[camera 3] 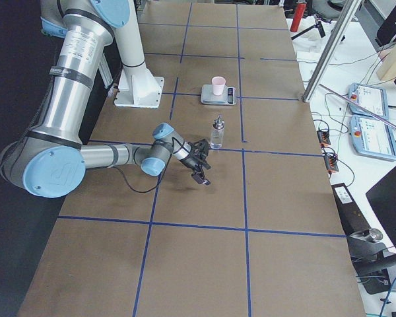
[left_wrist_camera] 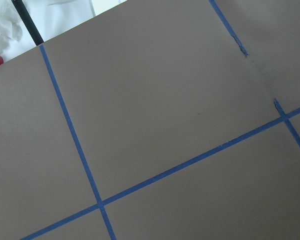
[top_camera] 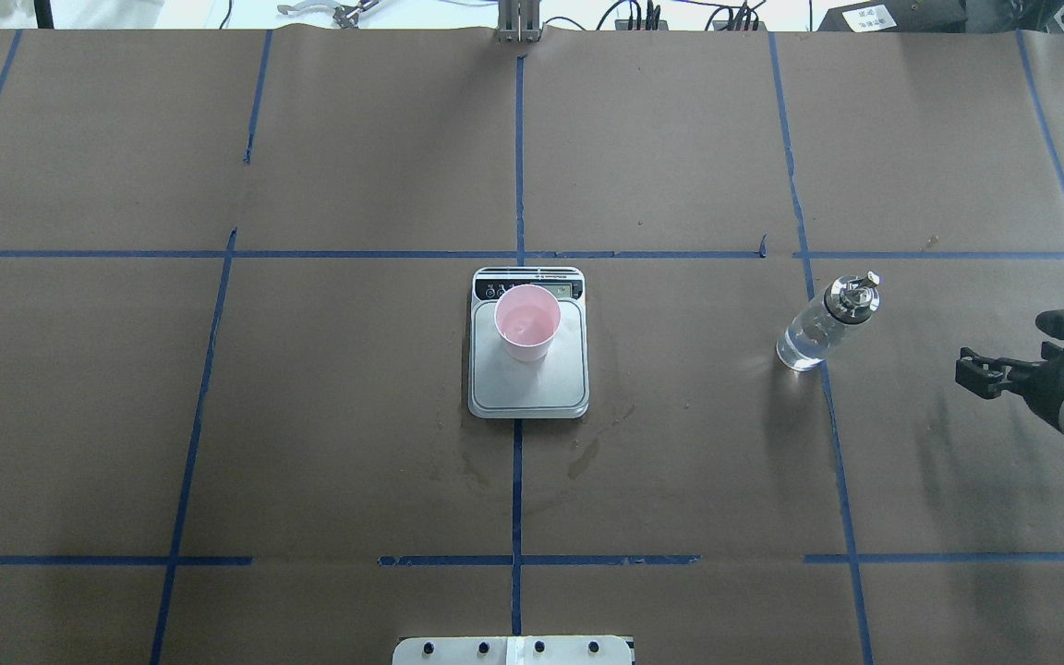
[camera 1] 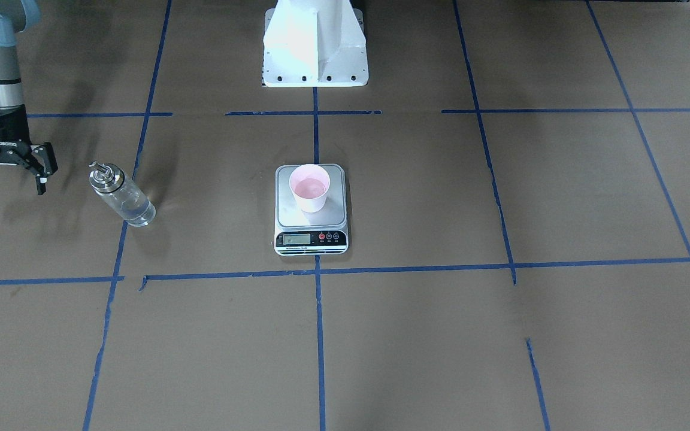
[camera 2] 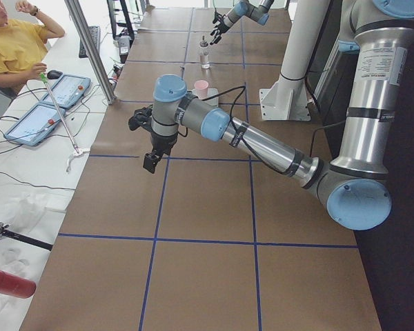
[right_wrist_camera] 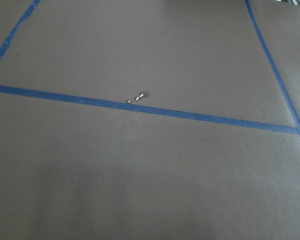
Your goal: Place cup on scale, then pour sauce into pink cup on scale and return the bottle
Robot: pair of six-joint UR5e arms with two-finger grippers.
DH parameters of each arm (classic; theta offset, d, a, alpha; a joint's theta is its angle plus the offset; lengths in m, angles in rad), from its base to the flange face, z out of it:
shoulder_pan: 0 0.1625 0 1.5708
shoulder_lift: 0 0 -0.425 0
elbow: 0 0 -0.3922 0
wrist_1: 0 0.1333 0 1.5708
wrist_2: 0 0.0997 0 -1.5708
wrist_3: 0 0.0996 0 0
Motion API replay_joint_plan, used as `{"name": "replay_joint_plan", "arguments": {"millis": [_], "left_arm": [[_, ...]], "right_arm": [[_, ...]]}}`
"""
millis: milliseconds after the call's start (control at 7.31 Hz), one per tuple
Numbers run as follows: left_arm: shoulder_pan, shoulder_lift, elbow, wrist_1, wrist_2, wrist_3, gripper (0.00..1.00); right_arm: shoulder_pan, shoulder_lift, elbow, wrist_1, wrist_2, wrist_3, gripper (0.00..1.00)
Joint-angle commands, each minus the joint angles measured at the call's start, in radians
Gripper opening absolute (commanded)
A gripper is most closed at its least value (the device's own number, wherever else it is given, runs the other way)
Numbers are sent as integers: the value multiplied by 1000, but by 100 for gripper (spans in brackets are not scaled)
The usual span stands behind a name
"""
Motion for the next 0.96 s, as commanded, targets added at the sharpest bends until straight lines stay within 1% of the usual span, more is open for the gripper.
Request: {"name": "replay_joint_plan", "arguments": {"millis": [0, 137, 274, 411, 547, 684, 821], "left_arm": [[0, 0, 9, 0, -2, 0, 100], [2, 9, 14, 0, -3, 0, 100], [2, 12, 26, 0, -3, 2, 100], [2, 41, 73, -10, -6, 11, 100], [2, 48, 101, -11, -9, 14, 100], [2, 52, 141, -6, -50, 14, 100], [2, 58, 182, -14, -95, 14, 100]], "right_arm": [[332, 56, -47, -12, 407, -265, 100], [474, 112, -70, -97, 580, -343, 100], [592, 163, -69, -236, 731, -505, 100], [683, 218, -65, -418, 841, -653, 100], [753, 296, -58, -631, 934, -770, 100], [804, 359, -43, -841, 954, -924, 100], [831, 404, -49, -1000, 951, -1097, 100]]}}
